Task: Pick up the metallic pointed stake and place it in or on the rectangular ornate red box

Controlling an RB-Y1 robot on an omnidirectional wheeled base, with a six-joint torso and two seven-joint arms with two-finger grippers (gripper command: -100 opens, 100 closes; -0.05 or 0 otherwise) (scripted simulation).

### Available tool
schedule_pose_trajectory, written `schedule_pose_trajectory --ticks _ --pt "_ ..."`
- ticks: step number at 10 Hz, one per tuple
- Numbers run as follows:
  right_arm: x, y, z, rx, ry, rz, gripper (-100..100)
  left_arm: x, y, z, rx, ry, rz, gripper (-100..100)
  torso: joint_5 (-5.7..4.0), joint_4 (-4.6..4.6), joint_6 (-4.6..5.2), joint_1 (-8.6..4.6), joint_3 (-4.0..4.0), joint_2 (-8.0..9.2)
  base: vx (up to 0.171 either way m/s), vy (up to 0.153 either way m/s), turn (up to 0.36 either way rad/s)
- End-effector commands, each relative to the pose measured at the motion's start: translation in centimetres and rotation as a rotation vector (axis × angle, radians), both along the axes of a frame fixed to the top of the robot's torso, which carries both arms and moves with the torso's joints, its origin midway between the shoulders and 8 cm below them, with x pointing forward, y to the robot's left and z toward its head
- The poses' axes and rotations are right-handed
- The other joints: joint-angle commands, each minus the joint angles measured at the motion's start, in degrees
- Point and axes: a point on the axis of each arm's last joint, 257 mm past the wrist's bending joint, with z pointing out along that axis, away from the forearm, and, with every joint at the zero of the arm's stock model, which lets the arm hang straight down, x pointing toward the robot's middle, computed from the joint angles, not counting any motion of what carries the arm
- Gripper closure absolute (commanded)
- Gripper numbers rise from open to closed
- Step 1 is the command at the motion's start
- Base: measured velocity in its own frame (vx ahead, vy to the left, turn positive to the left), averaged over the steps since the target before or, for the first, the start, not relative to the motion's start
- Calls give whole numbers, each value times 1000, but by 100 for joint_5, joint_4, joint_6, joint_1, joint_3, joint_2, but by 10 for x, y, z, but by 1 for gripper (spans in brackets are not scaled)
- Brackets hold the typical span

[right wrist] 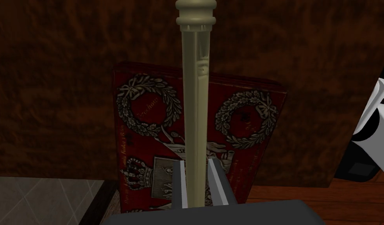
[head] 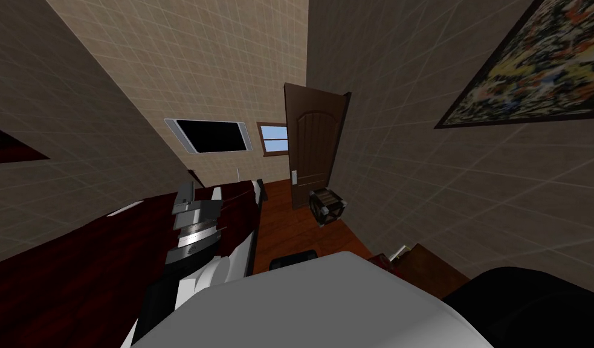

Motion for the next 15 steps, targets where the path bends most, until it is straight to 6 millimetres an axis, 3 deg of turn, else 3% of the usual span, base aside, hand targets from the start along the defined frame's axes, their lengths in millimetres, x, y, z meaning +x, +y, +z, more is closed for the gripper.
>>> schedule_pose_trajectory --ticks 1,3,4,5,9,10,11,13,15 --pt "1 -6 9 9 0 -3 100 0 0 0 0 0 0 0 0 0 0 0 0 0 164 78 -5" --pt "2 -12 18 16 -1 -6 100 0 0 0 0 0 0 0 0 2 3 -5 8 15 141 49 -2" --pt "2 -10 13 11 -1 -5 100 0 0 0 0 0 0 0 -1 3 3 -12 9 17 68 15 6" --pt "3 -10 14 14 -3 -5 -100 0 0 0 0 0 0 0 -5 5 7 -21 21 42 14 3 4" --pt "3 -10 14 14 -3 -5 -100 0 0 0 0 0 0 0 -7 14 10 -30 44 79 2 0 0" --pt "3 -10 14 14 -3 -5 0 0 0 0 0 0 0 0 -7 15 10 -30 44 80 0 0 0" --pt "7 -20 25 12 -5 2 -100 0 0 0 0 0 0 0 -7 15 10 -30 45 80 1 34 -56" --pt "14 -34 43 9 -8 14 -100 0 0 0 0 0 0 0 -1 14 11 -10 44 80 1 66 -73" --pt "14 -34 43 9 -8 14 -100 0 0 0 0 0 0 0 -1 15 10 -6 45 80 1 40 -6"
